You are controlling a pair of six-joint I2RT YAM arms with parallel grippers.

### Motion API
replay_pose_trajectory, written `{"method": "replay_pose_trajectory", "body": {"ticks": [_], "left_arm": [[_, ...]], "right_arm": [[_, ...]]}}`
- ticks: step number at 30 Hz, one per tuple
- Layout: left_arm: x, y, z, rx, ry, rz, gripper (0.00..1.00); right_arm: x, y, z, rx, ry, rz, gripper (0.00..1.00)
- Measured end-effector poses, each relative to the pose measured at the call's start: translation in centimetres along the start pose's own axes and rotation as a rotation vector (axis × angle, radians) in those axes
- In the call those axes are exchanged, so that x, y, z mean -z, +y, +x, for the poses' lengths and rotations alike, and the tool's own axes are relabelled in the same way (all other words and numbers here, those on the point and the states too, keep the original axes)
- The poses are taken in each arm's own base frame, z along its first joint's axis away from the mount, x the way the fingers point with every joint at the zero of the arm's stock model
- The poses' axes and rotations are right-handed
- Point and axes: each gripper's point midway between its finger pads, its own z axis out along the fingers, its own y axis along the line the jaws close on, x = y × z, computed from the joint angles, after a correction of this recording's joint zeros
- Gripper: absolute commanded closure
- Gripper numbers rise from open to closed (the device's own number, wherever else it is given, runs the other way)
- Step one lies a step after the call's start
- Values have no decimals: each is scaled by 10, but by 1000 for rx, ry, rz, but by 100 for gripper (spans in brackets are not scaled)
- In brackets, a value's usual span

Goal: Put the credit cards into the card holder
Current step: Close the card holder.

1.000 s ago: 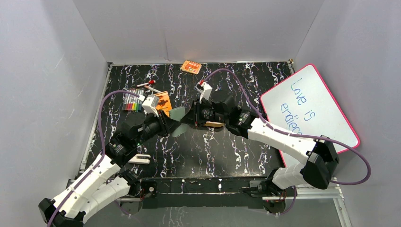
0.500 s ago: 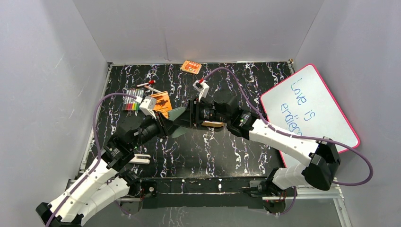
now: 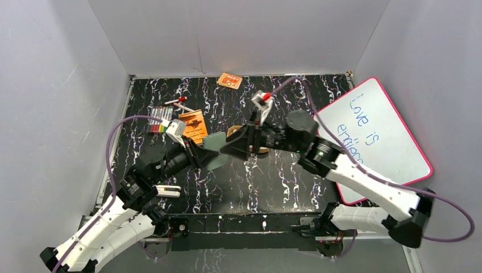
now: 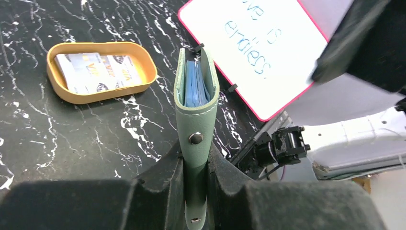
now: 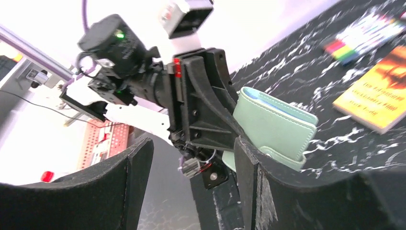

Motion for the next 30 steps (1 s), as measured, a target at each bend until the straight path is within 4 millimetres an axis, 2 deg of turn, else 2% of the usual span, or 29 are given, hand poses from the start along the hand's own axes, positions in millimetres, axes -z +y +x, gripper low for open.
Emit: {"method": "replay_pose_trajectory", "body": {"ticks": [3,5,9,12,15,18,27,30], "left_arm": [[4,-9,0,-7,5,47,100],[9,-23,2,-23,20,124,100],[27,-62,1,-65,19,341,100],[42,-85,0,-95,11,482,100],[52,-101,0,-111,4,589,100],[58,-113,2,-116,18,672,100],[58,-125,9,-123,88,778,100],[60,-128,8,-121,87,792,100]], "right_arm": [[31,19,-20,111,-82,-1,30],[53,31,-29,189,-130,-5,30],[75,39,-26,268,-157,-14,28],[77,31,-9,270,-125,-21,26],[73,22,12,242,-80,-37,26],[70,21,26,210,-44,-68,26],[72,58,15,190,-73,-243,30],[71,65,16,183,-67,-283,33]]}}
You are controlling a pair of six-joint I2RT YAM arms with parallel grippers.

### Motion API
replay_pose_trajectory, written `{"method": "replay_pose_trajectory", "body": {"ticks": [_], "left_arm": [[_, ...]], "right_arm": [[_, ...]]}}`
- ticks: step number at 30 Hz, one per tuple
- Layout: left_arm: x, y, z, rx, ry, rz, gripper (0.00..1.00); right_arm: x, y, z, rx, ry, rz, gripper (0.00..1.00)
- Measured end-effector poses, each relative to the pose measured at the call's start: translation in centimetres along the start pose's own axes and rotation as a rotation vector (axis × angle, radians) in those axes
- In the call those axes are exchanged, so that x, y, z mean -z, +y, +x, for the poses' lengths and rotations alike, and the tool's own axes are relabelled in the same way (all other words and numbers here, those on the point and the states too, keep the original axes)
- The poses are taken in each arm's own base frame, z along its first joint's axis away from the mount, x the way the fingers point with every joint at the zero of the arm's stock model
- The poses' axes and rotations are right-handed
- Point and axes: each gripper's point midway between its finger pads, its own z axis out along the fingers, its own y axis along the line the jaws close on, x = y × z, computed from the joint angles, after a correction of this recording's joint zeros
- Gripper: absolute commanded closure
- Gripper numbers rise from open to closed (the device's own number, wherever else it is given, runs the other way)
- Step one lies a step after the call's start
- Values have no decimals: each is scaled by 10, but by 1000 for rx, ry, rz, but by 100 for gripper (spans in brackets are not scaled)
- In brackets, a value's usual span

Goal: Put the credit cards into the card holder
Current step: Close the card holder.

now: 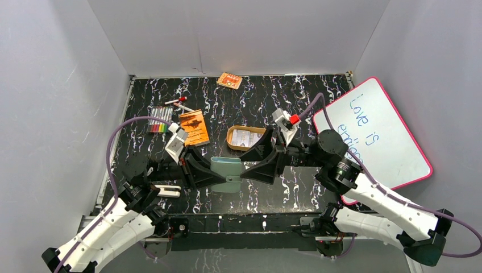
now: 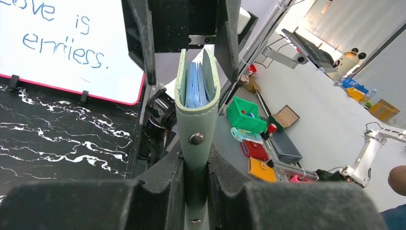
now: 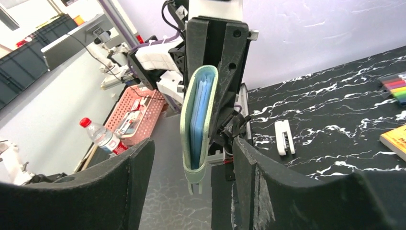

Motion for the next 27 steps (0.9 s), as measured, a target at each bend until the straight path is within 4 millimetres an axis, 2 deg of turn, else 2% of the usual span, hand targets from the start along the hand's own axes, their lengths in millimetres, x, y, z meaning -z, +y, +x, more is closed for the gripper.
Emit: {"method": "replay_pose_trajectory", "body": {"ticks": [7,11,13,16,18,19,23,25,27], "left_arm": [[0,-6,-6,-13,-21,20,100],[0,-6,-7,-5,-24,20,98],[0,-6,-7,-5,-26,18,97],[-1,-3,-7,-2,-28,5,94],[-1,-1,-7,-2,-30,-4,86],[-1,-1,-7,-3,-33,-8,78],[0,0,-6,-15,-31,-11,44],[1,2,-3,-9,-21,-21,37],[2,4,0,2,-11,-36,34]], "right_arm": [[-11,-11,16,-75,63,-5,49],[-17,-8,15,-103,68,-33,60],[-20,-7,14,-118,65,-50,66],[-23,-5,12,-136,61,-72,81],[-24,-6,12,-142,60,-74,94],[-25,-6,12,-144,59,-72,100],[-26,-10,11,-157,47,-55,100],[-27,-14,9,-158,29,-35,100],[-26,-20,7,-158,5,0,100]]}}
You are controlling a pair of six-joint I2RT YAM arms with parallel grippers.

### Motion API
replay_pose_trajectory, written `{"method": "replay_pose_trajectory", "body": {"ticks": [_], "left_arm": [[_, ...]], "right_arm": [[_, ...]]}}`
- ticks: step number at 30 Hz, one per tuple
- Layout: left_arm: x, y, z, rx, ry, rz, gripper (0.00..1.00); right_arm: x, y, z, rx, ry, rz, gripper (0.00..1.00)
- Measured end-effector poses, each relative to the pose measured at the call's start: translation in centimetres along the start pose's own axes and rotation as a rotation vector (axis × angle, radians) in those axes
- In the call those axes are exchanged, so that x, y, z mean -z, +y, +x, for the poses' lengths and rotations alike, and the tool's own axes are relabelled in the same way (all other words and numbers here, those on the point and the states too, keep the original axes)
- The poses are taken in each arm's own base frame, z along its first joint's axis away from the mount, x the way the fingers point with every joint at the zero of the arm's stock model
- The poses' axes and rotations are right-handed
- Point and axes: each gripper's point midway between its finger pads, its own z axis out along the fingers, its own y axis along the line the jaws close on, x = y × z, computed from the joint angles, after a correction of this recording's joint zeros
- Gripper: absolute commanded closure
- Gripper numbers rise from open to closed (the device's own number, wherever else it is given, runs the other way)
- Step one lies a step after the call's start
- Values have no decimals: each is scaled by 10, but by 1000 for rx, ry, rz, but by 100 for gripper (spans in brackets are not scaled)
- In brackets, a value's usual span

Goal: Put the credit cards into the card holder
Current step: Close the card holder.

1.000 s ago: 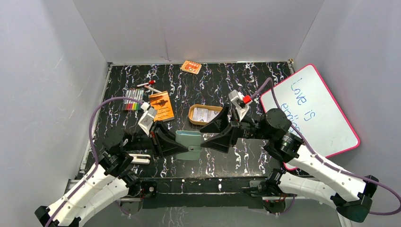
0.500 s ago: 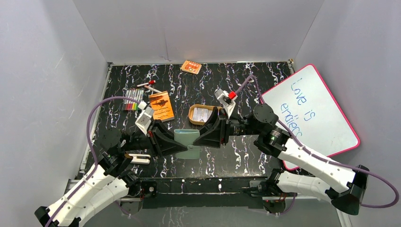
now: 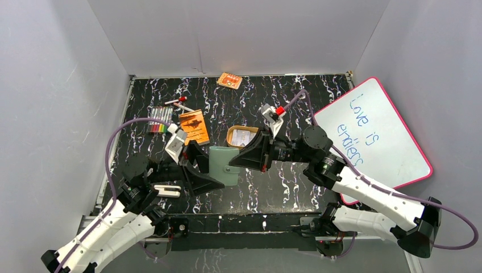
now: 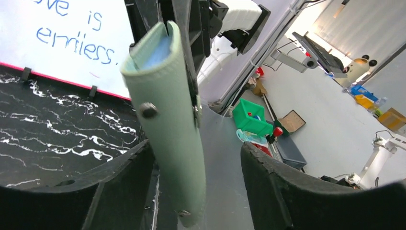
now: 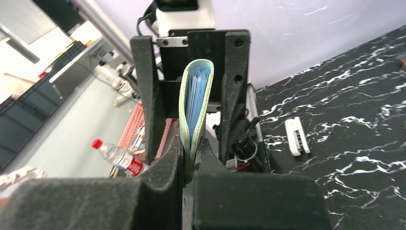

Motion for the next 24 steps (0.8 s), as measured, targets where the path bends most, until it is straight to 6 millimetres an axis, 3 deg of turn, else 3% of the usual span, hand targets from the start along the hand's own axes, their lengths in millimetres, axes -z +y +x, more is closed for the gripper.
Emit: {"method": "replay_pose_trajectory", "body": {"ticks": [8,13,17,24], "left_arm": [[10,9,11,8,-21,-65,39],[13,33,20,49,-35,-171,42],[15,47,23,66,-47,-235,38],[16,49,19,65,-93,-239,39]], "right_arm": [[8,-21,-15,-9,-103,154,100],[7,-43,-5,-46,-85,237,100],[5,-54,1,-62,-68,277,100],[7,-56,5,-50,-50,284,100]]}}
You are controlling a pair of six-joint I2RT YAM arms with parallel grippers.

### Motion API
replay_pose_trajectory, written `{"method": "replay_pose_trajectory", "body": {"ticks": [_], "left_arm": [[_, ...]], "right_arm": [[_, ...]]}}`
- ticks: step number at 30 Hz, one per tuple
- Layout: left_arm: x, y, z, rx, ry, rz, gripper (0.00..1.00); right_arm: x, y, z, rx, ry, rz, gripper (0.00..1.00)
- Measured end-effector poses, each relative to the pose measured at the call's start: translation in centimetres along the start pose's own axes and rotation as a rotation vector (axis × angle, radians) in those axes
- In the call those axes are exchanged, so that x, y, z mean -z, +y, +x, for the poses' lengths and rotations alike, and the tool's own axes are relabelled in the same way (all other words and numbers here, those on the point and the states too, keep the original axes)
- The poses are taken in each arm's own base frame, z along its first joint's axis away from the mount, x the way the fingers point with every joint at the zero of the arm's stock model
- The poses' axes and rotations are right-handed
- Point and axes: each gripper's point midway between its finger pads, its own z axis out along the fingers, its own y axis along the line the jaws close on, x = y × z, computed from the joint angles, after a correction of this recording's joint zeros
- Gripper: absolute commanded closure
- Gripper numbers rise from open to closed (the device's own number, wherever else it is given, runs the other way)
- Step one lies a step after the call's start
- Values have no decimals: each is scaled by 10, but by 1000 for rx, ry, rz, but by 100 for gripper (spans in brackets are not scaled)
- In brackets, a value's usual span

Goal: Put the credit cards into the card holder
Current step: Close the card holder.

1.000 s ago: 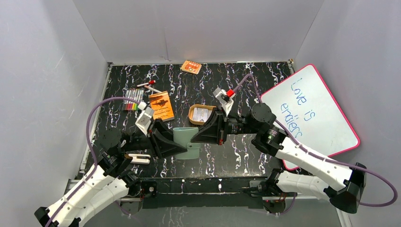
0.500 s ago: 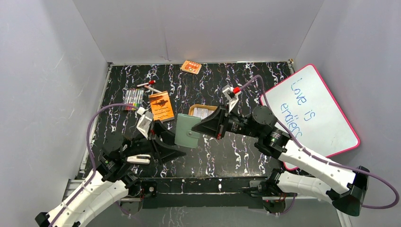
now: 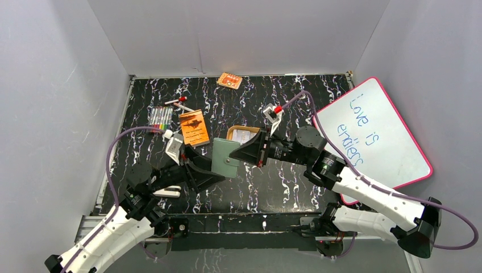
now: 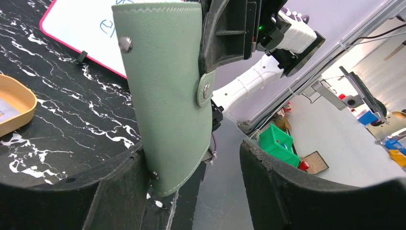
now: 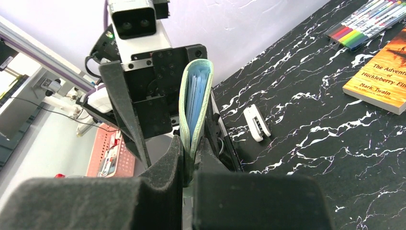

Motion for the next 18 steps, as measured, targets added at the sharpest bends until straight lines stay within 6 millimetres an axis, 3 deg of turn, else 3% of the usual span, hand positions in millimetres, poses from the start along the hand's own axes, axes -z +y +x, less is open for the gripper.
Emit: {"method": "replay_pose_trajectory", "body": {"ticks": [6,8,12,14,16,18], "left_arm": [[0,0,10,56,-30,61,64],[-2,-2,10,71,-28,75,65],[-4,-4,8,81,-28,91,56],[-4,-6,7,84,-32,98,59],[-4,-8,6,88,-37,105,69],[-4,-9,5,93,-40,110,87]], "right_arm": [[7,6,-1,8,-12,-14,100],[8,6,-1,8,-11,-18,100],[8,8,1,10,-1,-31,100],[7,8,2,10,7,-33,100],[6,8,4,9,13,-38,100],[7,10,5,11,19,-49,100]]}}
